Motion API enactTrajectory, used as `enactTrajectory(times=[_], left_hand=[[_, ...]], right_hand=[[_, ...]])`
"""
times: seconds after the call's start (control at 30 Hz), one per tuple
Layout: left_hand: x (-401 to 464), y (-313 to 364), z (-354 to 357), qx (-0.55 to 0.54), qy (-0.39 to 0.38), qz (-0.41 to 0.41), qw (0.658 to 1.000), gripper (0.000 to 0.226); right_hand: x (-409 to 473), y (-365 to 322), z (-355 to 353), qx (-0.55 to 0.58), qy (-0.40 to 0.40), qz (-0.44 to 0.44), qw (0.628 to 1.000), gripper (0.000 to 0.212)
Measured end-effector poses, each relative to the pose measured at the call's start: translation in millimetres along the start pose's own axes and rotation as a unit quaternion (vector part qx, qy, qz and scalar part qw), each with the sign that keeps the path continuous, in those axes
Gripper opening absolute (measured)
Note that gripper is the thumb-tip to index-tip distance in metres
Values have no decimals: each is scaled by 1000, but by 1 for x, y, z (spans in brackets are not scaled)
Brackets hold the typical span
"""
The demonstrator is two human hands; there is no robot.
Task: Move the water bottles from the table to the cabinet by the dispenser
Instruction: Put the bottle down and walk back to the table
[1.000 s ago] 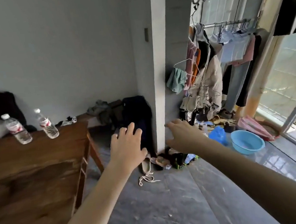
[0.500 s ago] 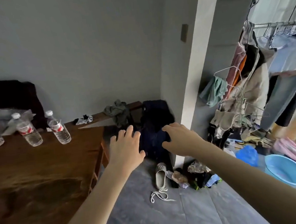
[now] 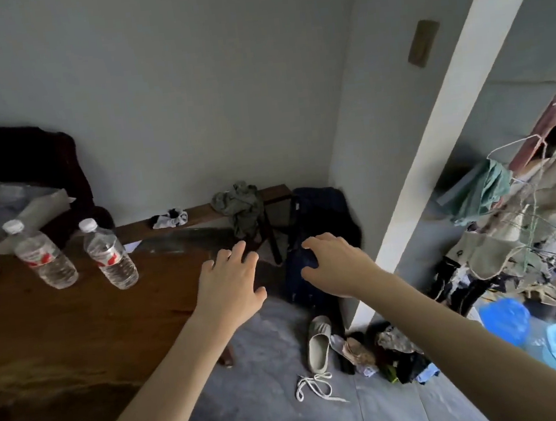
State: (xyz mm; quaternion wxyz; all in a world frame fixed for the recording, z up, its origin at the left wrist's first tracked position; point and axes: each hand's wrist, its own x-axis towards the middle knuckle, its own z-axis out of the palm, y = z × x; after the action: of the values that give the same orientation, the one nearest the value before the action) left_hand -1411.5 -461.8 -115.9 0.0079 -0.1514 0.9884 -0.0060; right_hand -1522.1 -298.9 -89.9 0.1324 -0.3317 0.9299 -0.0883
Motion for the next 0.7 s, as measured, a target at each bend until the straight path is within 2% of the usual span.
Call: enactTrajectory(times=[0.17, 0.47, 0.7], left_hand=[[51, -24, 17, -17, -22, -27, 999, 62], [138, -68, 53, -39, -38, -153, 987, 60], [157, -107, 81, -79, -60, -248, 964, 57]], right_hand=[[81, 1, 1, 1, -25, -38, 999, 56], [245, -18, 14, -5, -92, -143, 985, 61], [312, -66, 40, -22, -150, -219, 964, 54]])
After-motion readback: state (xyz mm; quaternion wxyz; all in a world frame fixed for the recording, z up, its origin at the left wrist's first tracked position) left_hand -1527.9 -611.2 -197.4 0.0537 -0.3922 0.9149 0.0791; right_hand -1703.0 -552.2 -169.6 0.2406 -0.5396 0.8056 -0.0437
